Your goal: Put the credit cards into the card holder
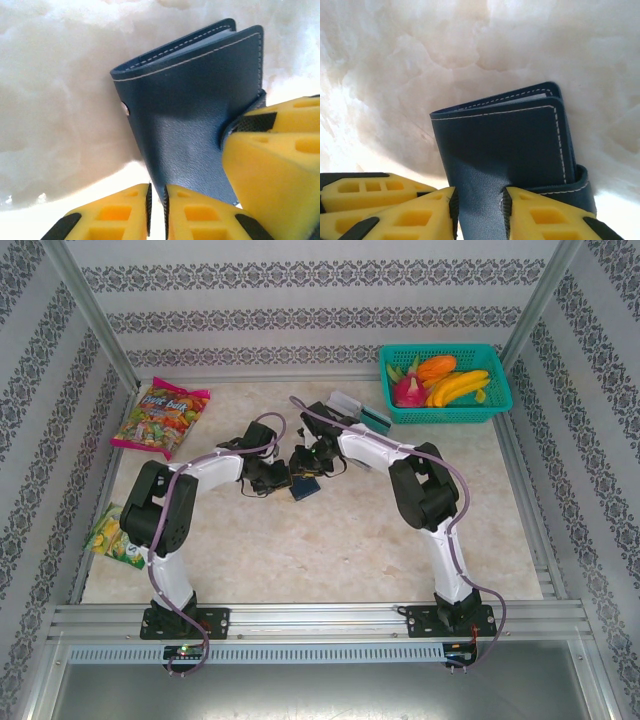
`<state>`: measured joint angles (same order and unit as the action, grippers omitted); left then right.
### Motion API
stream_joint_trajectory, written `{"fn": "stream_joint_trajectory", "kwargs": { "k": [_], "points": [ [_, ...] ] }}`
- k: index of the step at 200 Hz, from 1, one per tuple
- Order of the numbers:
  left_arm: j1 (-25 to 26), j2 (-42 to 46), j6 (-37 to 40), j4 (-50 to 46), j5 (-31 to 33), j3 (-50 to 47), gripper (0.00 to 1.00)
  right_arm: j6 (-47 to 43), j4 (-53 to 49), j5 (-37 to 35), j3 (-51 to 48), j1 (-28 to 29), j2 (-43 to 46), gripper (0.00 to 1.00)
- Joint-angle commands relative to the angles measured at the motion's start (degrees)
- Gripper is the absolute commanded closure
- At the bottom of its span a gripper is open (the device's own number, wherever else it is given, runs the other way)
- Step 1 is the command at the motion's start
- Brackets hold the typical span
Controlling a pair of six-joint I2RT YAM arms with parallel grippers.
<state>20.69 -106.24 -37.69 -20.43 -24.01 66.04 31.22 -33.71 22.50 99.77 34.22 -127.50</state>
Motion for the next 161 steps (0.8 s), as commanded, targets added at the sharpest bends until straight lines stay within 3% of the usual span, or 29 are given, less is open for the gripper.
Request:
{"fn": "stream_joint_trajectory", "kwargs": {
  "k": [1,86,115,145,161],
  "points": [
    [0.8,3.8,1.2,-2.5,0.1,2.3,0.80,-1.3,-2.0,0.0,2.1,-0.5,-1.0,0.65],
    [0.0,7.9,1.9,-4.4,3.6,3.2,0.74,-4.3,-2.0,1.0,4.3,0.2,2.2,0.65],
    [-2.1,12.7,2.3,-3.8,7.6,0.8,0.71,-9.4,-0.9,-5.4,-2.1,-0.1,9.2,0.60],
    [-4.4,19.9,3.6,-3.5,17.2,-2.5,0.68,-17.1,2.1,-14.6,-12.4,-0.9,20.7,0.59],
    [-5.9,23.7,4.1,-2.5,21.9,-4.6,0.60,-21.2,3.7,-19.8,-17.8,-1.5,26.8,0.58]
  ]
}}
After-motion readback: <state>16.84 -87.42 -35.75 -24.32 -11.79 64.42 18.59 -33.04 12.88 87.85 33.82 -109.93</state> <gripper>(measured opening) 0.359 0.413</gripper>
